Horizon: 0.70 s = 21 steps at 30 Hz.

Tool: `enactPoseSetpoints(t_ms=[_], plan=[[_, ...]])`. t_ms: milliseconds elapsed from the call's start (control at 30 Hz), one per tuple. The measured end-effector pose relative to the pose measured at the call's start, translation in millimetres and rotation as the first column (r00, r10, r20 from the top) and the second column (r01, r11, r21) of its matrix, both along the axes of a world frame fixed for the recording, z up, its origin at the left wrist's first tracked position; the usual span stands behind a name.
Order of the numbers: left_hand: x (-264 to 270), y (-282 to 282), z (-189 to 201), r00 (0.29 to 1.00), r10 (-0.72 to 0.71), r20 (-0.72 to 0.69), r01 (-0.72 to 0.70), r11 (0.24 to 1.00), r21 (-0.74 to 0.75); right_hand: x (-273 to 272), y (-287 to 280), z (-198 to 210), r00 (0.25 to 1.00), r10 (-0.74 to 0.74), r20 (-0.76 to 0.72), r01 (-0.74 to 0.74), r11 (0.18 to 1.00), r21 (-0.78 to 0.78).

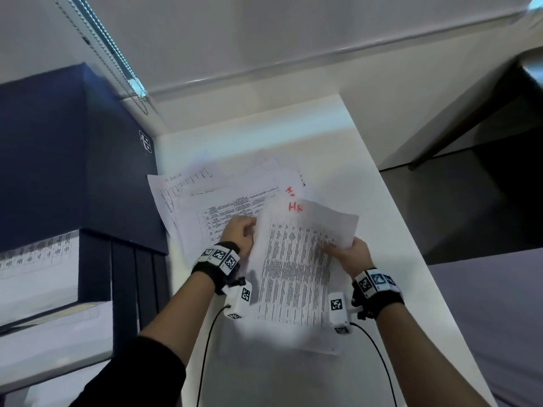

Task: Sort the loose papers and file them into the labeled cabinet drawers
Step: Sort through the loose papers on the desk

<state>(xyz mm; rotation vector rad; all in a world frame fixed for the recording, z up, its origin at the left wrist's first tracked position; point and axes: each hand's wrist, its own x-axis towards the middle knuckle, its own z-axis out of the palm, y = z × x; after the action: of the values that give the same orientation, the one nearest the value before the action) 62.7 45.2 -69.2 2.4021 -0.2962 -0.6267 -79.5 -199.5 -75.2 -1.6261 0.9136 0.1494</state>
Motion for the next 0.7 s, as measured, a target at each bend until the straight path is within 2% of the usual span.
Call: enactPoseSetpoints(t_ms=[67,100,167,200,267,333,467,700], plan=[[25.9,4.6,1.2,0.994,0.046,0.104,-0.057,0.992,0.110,5.9,4.6,-0.8,0.988,0.119,-0.097,-0.136,0.973,-0.185],[39.4,8.2,0.1,0.992,0.062,0.106,-0.080,0.982,0.173,8.0,7.6,-2.1,0.973,0.182,-0.139,-0.216,0.932,-0.290],[63.8,12.5,3.8,0.995,0.006,0.104,-0.038,0.950,0.310,12.0,16.1,-5.7,0.918,0.341,-0.202,-0.396,0.800,-0.452],[73.9,12.9,6.2,0.993,-0.051,0.108,0.007,0.927,0.375,13.9,20.8,-7.2,0.884,0.412,-0.223,-0.467,0.739,-0.486],[90.2,12.2,6.9,0.986,-0.149,0.072,0.098,0.875,0.475,19.4,27.0,-8.0,0.838,0.479,-0.260,-0.542,0.678,-0.497],[100.6,12.6,5.4,0.983,-0.177,0.041,0.130,0.844,0.520,26.9,26.4,-4.7,0.837,0.461,-0.295,-0.547,0.687,-0.479],[109.2,14.0,6.3,0.983,-0.185,-0.004,0.159,0.832,0.531,38.5,23.9,-0.7,0.861,0.407,-0.304,-0.504,0.763,-0.404],[90.3,16.7,5.9,0.993,-0.114,0.028,0.092,0.902,0.421,40.4,23.4,-3.5,0.812,0.413,-0.412,-0.562,0.746,-0.358]])
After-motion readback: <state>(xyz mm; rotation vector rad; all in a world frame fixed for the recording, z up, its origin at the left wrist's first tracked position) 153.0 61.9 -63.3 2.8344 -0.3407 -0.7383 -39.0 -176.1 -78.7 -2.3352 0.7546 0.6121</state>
